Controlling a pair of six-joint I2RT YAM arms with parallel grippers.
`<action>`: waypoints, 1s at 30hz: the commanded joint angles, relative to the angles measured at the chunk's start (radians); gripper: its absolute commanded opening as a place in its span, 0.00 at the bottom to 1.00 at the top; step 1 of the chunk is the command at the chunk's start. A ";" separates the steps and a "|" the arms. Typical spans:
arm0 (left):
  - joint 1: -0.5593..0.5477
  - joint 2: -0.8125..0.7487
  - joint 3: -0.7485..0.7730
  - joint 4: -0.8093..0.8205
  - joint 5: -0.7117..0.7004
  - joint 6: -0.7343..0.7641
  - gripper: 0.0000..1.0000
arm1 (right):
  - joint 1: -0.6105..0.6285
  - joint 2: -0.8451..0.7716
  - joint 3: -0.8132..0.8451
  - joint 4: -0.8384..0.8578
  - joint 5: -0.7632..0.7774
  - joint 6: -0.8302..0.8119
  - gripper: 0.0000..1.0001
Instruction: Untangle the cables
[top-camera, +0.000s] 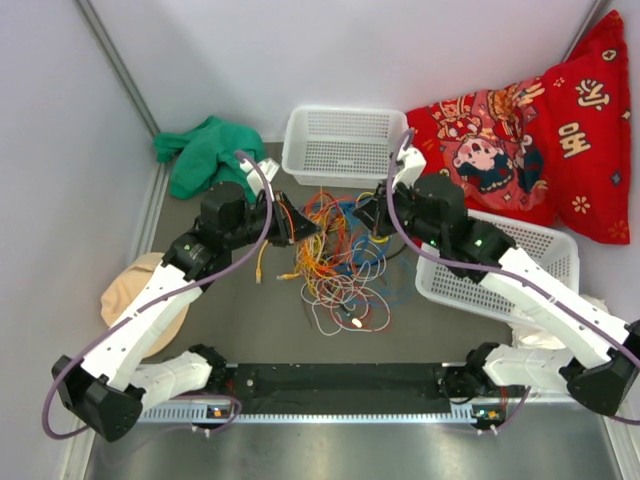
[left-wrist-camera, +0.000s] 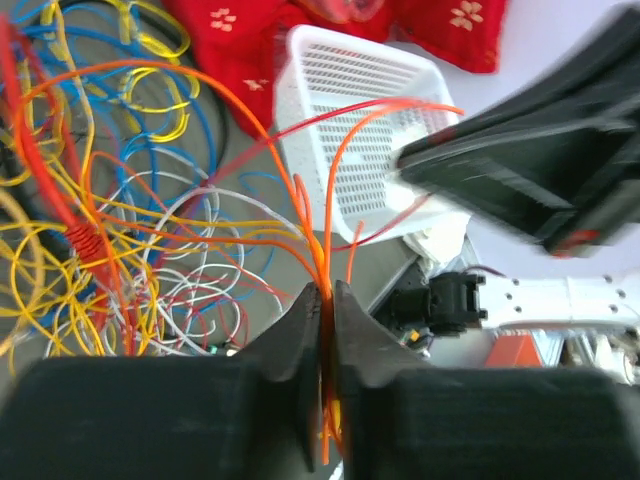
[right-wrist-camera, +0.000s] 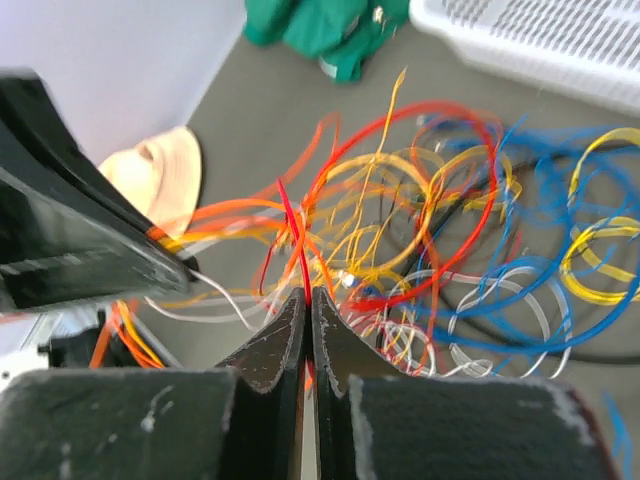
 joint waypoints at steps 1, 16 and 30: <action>0.000 -0.040 -0.018 -0.066 -0.131 0.017 0.51 | 0.012 -0.017 0.212 -0.075 0.122 -0.089 0.00; 0.000 -0.034 -0.088 -0.350 -0.621 -0.035 0.98 | 0.012 0.020 0.730 -0.451 0.251 -0.224 0.00; -0.008 -0.228 -0.427 0.368 -0.423 -0.053 0.99 | 0.011 0.066 0.994 -0.533 0.222 -0.204 0.00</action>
